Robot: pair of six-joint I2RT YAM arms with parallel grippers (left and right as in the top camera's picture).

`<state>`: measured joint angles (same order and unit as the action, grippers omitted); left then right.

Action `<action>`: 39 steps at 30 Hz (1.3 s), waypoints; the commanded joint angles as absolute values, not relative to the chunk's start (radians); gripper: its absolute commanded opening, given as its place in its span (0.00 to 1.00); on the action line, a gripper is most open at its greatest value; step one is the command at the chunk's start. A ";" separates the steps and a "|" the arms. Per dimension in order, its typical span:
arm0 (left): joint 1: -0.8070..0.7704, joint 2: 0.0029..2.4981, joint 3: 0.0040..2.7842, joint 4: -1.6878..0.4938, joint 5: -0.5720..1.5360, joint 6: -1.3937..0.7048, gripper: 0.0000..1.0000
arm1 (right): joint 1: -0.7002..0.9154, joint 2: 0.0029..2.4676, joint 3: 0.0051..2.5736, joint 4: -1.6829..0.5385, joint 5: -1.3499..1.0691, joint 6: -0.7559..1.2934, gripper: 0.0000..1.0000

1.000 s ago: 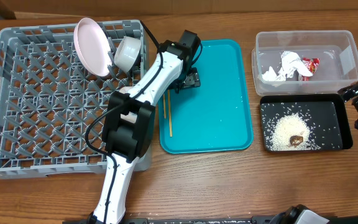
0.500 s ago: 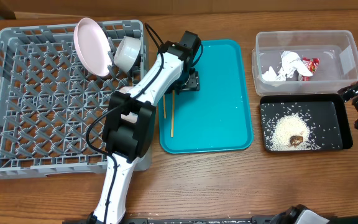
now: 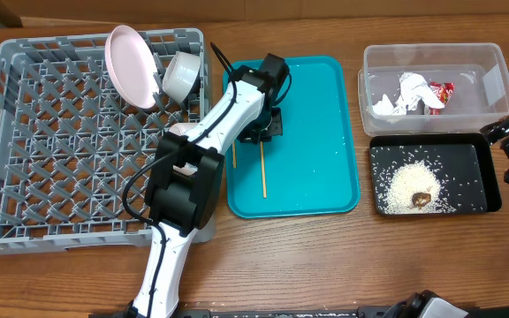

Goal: Sort waste into correct bins and load items into the dishwasher
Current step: 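Move the left gripper to the chopsticks and grasp one, then carry the chopstick into the dish rack and release it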

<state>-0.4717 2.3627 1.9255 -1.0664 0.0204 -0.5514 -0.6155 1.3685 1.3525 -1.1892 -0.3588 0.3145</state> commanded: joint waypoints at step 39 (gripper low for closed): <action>-0.066 1.844 1.772 -1.371 -0.366 -0.067 0.04 | -0.619 1.354 1.376 -1.184 -0.360 0.318 1.00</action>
